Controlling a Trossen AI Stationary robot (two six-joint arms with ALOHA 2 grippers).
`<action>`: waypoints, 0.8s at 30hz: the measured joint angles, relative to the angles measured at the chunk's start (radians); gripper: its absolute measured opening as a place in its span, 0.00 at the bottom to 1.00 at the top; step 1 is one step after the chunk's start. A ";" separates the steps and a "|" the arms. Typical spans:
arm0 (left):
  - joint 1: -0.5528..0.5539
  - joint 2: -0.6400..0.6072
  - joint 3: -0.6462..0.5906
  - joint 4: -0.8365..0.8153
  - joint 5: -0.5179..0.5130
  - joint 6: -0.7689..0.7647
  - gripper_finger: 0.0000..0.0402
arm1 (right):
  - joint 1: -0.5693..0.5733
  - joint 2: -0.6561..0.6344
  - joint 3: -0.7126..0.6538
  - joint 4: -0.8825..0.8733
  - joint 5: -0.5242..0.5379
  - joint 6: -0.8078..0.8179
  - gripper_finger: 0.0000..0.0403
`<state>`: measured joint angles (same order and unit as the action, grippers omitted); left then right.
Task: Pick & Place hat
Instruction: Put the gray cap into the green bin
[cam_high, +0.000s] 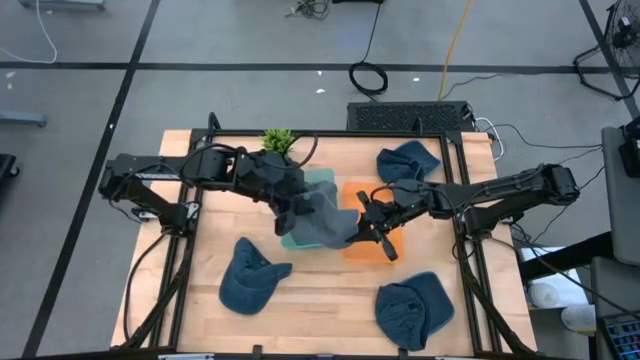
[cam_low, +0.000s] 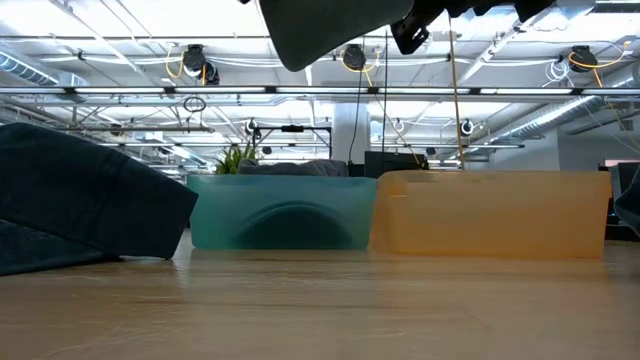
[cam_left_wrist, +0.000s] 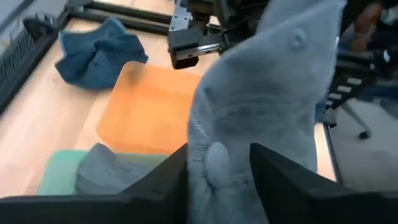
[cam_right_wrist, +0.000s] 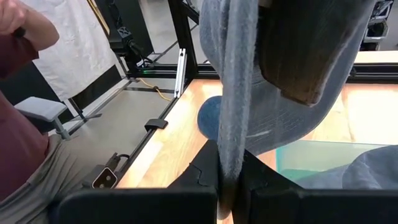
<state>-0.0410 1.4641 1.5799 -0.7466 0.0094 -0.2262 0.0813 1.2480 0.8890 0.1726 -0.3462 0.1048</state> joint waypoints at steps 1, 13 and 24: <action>0.000 0.000 0.000 0.005 -0.005 -0.024 0.37 | 0.000 0.000 0.000 -0.001 0.000 -0.008 0.00; 0.015 0.000 0.000 0.050 0.144 -0.046 0.04 | -0.003 0.000 -0.001 -0.007 0.001 -0.036 0.00; 0.018 -0.041 0.000 0.036 0.185 0.041 0.04 | -0.049 -0.002 -0.001 -0.028 0.035 -0.069 0.13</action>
<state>-0.0234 1.4229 1.5799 -0.7106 0.1946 -0.1850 0.0328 1.2461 0.8879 0.1446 -0.3111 0.0354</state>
